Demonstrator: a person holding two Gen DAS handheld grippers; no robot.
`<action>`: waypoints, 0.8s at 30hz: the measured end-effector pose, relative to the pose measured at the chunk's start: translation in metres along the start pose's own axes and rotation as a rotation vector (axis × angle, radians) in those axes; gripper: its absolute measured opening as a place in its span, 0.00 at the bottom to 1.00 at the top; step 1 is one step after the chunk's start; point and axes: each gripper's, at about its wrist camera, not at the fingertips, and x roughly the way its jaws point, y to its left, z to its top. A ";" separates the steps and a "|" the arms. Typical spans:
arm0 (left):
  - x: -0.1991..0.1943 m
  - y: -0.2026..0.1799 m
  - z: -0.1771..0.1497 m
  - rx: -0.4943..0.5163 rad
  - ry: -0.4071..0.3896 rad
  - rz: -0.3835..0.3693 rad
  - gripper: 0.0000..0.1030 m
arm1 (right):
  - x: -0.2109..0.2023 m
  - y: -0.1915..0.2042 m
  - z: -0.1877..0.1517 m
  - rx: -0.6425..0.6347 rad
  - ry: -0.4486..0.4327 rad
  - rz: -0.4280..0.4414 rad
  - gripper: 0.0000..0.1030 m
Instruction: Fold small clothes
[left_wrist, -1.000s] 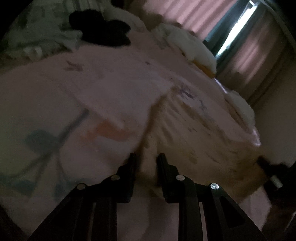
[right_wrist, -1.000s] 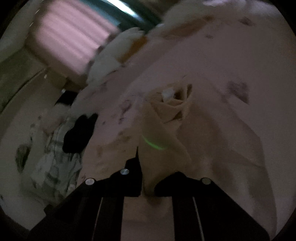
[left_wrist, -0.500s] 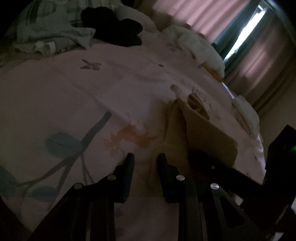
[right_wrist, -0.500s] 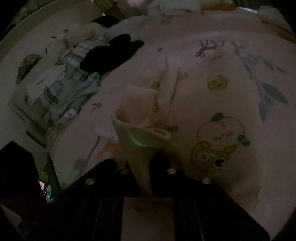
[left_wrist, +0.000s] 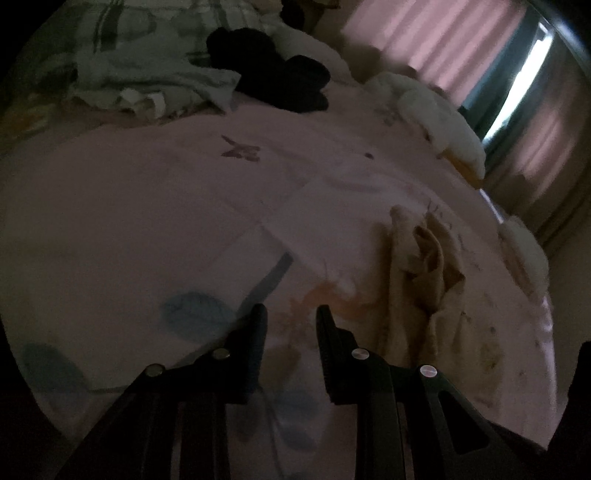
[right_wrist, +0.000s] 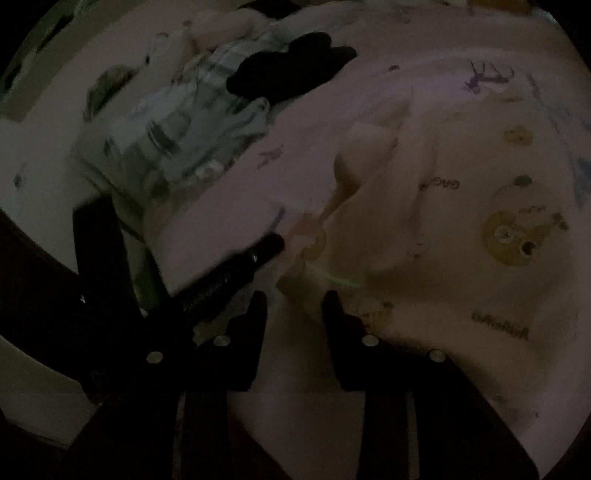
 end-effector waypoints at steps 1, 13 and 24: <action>-0.001 0.000 0.000 -0.005 0.001 -0.007 0.24 | -0.002 0.001 0.000 -0.008 -0.004 -0.011 0.32; -0.004 0.000 0.001 0.032 0.001 0.022 0.24 | 0.009 -0.032 0.081 0.046 -0.085 -0.342 0.17; -0.001 0.006 0.003 -0.005 0.016 -0.007 0.24 | 0.034 -0.040 0.078 0.110 -0.103 -0.194 0.10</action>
